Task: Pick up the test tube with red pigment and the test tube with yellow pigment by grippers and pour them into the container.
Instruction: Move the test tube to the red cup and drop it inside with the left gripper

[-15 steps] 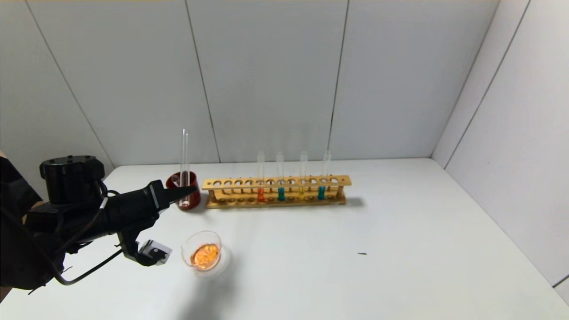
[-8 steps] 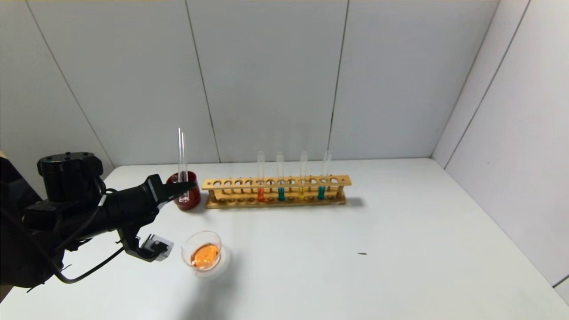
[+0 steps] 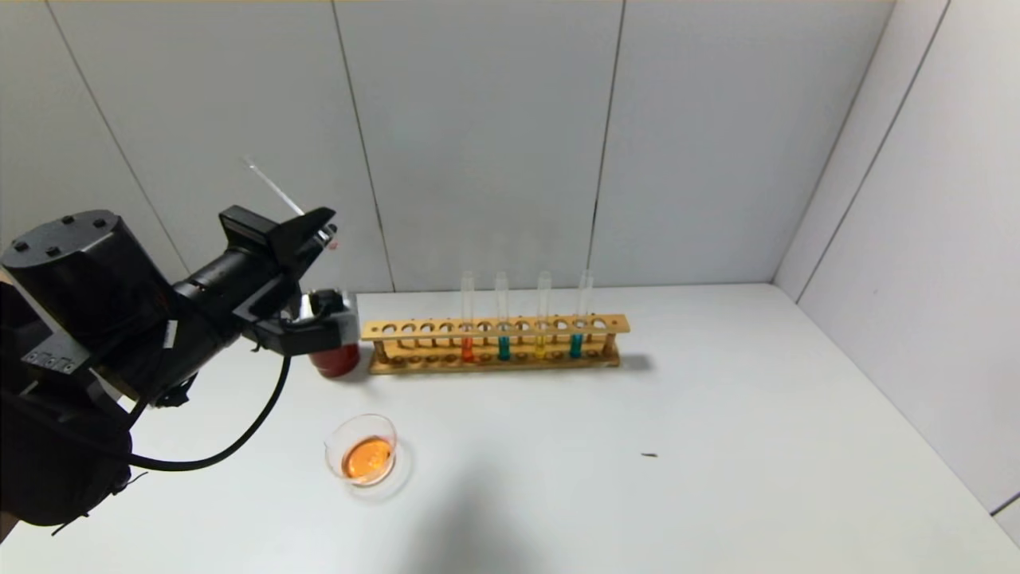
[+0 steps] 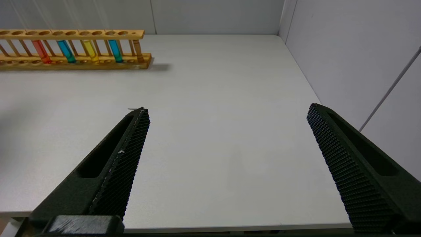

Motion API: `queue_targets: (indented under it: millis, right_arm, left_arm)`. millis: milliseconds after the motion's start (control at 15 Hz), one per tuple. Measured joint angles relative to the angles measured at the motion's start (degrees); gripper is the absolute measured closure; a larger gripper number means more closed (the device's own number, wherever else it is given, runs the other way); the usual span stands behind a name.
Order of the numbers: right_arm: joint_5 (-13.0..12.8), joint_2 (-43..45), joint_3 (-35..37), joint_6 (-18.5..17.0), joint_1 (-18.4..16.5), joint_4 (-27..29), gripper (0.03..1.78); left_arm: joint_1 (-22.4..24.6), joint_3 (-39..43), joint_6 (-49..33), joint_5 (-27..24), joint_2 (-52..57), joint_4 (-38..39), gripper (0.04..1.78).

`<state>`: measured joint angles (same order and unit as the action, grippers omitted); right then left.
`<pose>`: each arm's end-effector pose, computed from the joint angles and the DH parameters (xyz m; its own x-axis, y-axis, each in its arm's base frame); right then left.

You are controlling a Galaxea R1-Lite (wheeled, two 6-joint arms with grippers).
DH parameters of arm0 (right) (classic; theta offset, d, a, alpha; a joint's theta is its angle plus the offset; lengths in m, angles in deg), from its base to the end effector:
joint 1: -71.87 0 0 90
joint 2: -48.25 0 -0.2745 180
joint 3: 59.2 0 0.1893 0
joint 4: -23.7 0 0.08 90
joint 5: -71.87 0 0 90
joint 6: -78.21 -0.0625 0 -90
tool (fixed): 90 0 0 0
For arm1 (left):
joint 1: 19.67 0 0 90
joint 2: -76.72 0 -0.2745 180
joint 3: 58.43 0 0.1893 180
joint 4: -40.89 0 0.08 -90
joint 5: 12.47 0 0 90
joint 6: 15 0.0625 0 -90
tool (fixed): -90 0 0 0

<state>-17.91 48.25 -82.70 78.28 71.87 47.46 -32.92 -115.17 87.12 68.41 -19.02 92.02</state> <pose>0.0416 0.0002 0.0748 1.0000 0.0038 -0.0045 -0.0038 1.0000 -0.0012 0.3025 -0.0814 0.1838 0.9033 -0.3755 0.2075 -0.2792 -0.1472 0.9489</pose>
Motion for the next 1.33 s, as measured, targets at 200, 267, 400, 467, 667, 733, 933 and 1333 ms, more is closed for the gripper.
queue_targets:
  millis: [200,267,400,467,667,733,933,1333]
  right_arm:
    - [0.0,0.0,0.0,-0.02,0.0,0.0,0.06]
    - [0.02,0.0,0.0,-0.02,0.0,-0.02,0.06]
    - [0.02,0.0,0.0,0.0,0.0,-0.02,0.06]
    - [0.02,0.0,0.0,0.0,0.0,0.0,0.06]
    - [0.0,0.0,0.0,0.0,0.0,0.0,0.06]
    - [0.02,0.0,0.0,0.0,0.0,0.0,0.06]
    - [0.0,0.0,0.0,-0.02,0.0,0.0,0.06]
    - [0.0,0.0,0.0,0.0,0.0,0.0,0.06]
  left_arm:
    - [-4.13,0.01,-16.43,22.76,2.82,0.73,1.51]
    - [-4.61,-0.21,-22.25,28.96,3.29,-0.39,1.51]
    - [-4.68,-0.82,-34.49,37.4,3.58,-4.61,1.51]
    - [-4.46,-1.26,-40.72,38.58,3.54,-7.45,1.51]
    - [-3.19,-4.53,-60.28,35.27,2.77,-17.31,1.51]
    - [-2.1,-5.73,-65.52,32.54,2.29,-19.31,1.51]
    - [0.74,-7.41,-72.22,26.17,-0.22,-19.42,1.51]
    - [3.08,-14.21,-79.69,21.63,-7.77,-19.22,1.51]
